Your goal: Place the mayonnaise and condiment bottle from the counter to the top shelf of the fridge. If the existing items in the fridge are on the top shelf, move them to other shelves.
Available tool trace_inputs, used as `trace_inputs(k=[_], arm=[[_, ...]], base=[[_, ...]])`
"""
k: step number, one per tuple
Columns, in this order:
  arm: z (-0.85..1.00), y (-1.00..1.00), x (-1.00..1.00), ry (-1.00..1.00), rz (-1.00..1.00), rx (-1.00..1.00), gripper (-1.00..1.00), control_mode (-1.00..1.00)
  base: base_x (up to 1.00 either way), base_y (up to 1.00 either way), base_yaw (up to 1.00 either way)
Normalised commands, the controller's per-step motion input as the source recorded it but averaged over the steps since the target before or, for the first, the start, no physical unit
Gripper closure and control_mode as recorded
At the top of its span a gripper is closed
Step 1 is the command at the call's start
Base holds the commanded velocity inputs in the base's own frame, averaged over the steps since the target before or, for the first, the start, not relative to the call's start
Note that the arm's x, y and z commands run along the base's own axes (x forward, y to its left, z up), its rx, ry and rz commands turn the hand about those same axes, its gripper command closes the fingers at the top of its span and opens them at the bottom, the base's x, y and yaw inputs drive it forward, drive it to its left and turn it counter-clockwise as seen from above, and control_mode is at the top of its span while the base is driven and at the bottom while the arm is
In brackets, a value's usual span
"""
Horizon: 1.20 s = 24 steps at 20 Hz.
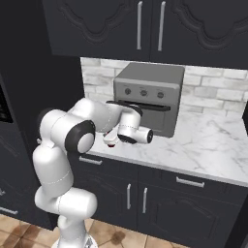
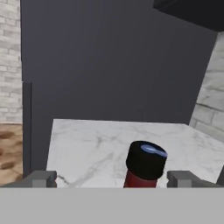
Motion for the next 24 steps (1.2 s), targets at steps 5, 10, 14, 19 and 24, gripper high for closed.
trace_inputs(k=[5, 10, 14, 19, 24], arm=[[-0.05, 0.00, 0.02, 0.00, -0.04, 0.00, -1.00, -1.00], [-0.19, 0.00, 0.00, 0.00, -0.04, 0.00, -1.00, -1.00], [-0.16, 0.00, 0.02, 0.00, -0.05, 0.00, -1.00, -1.00], [-0.01, 0.02, 0.11, 0.00, -0.03, 0.00, -1.00, -1.00], [0.00, 0.03, 0.13, 0.00, -0.01, 0.00, -1.00, -1.00]], base=[[0.00, 0.00, 0.00], [0.00, 0.00, 0.00], [0.00, 0.00, 0.00], [0.00, 0.00, 0.00], [0.00, 0.00, 0.00]])
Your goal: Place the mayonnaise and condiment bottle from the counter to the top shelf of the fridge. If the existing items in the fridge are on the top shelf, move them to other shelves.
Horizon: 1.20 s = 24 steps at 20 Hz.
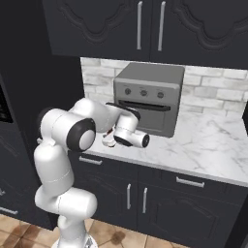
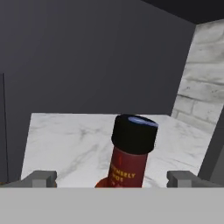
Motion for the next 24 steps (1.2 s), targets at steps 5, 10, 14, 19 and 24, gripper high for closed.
trace_inputs(k=[5, 10, 14, 19, 24], arm=[[0.00, 0.03, 0.15, 0.00, -0.02, 0.00, -1.00, -1.00], [0.00, 0.00, 0.19, 0.00, -0.03, 0.00, -1.00, -1.00], [0.00, 0.00, 0.16, 0.00, -0.04, 0.00, 1.00, -1.00], [0.00, 0.00, 0.04, 0.01, -0.01, 0.00, 1.00, -1.00], [0.07, 0.00, -0.09, 0.01, 0.00, 0.00, 1.00, -1.00]], base=[[0.00, 0.00, 0.00], [0.00, 0.00, 0.00], [0.00, 0.00, 0.00], [0.00, 0.00, 0.00], [0.00, 0.00, 0.00]])
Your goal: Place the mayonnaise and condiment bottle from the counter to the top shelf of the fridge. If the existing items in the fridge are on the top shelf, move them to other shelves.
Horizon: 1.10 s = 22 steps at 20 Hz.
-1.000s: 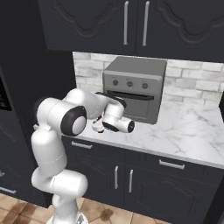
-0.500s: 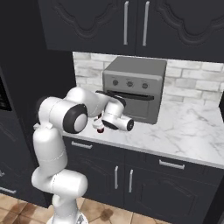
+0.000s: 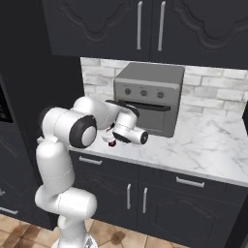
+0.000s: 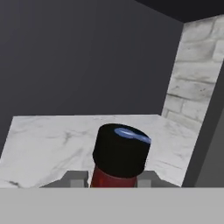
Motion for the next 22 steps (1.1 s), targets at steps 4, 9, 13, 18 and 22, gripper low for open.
trace_inputs(k=[4, 9, 13, 18, 22], arm=[[0.62, 0.00, -0.38, 0.00, 0.00, 0.01, 1.00, -1.00], [1.00, 0.00, -0.64, -0.08, 0.00, 0.04, 1.00, -1.00], [1.00, 0.00, -0.86, -0.09, 0.00, 0.05, 1.00, -1.00], [1.00, 0.00, -0.99, -0.03, 0.00, 0.00, 1.00, -1.00], [1.00, 0.00, -1.00, -0.02, 0.00, 0.00, 1.00, -1.00]], base=[[0.00, 0.00, 0.00], [0.00, 0.00, 0.00], [0.00, 0.00, 0.00], [0.00, 0.00, 0.00], [0.00, 0.00, 0.00]])
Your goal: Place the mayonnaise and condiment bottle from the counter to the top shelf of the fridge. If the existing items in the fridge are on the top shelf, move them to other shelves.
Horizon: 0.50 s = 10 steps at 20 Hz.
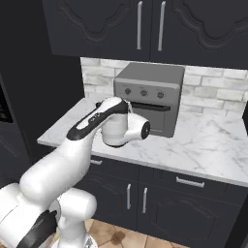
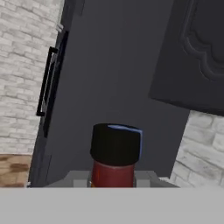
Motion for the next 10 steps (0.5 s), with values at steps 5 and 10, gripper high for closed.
trace_inputs(k=[5, 10], arm=[[1.00, 0.00, -1.00, 0.00, 0.00, 0.01, 1.00, -1.00], [0.74, 0.08, -1.00, 0.00, 0.00, 0.12, 1.00, -1.00]], base=[[0.00, 0.00, 0.00], [0.00, 0.00, 0.00]])
